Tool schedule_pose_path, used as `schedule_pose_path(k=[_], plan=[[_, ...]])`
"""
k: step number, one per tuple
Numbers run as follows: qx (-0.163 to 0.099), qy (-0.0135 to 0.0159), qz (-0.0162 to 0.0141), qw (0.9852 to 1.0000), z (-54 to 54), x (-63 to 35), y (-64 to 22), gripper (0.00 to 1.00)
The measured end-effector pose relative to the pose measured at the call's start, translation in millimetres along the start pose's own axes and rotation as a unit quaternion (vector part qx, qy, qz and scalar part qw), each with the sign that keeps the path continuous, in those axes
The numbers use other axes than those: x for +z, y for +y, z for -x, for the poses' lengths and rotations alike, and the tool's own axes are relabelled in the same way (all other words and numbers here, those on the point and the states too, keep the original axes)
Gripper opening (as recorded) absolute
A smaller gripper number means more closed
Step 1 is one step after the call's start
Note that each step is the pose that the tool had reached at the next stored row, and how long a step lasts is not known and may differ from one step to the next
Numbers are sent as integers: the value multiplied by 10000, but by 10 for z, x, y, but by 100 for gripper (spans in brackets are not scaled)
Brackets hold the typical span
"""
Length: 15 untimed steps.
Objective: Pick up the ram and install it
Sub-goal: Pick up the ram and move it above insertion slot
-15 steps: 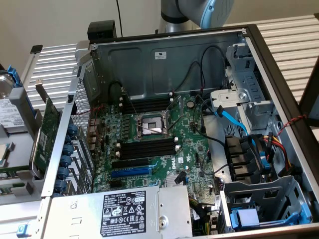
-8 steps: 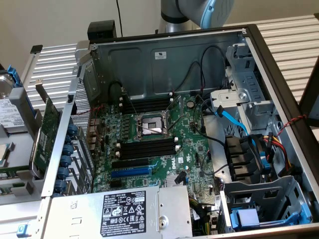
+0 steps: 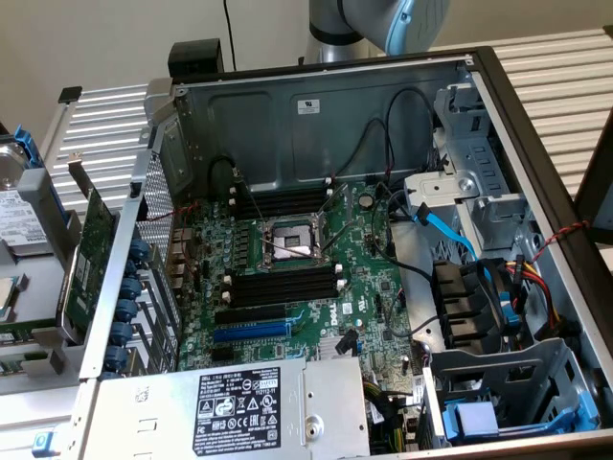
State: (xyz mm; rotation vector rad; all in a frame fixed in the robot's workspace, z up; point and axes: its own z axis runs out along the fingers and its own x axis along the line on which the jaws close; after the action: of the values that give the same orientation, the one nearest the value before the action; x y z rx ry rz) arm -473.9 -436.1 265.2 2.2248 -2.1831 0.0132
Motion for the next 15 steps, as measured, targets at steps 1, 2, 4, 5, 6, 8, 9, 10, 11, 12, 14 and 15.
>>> schedule_pose_path(k=[1,2,4,5,6,8,9,10,11,12,14,15], plan=[[0,-2,-1,10000,-3,19,1,42],[1,-3,-1,10000,-3,36,2,42],[0,-3,0,10000,-5,74,3,42],[0,-4,-1,10000,-7,91,3,42],[0,-4,0,10000,-10,111,3,42],[0,-6,-1,10000,-15,147,3,42],[0,-6,0,10000,-18,164,3,42],[0,-8,0,10000,-25,183,3,42],[0,-11,0,10000,-36,200,3,42],[0,-15,-1,10000,-46,220,3,42],[-1,-24,-2,10000,-58,257,2,42],[0,-27,-1,10000,-57,274,3,42]])
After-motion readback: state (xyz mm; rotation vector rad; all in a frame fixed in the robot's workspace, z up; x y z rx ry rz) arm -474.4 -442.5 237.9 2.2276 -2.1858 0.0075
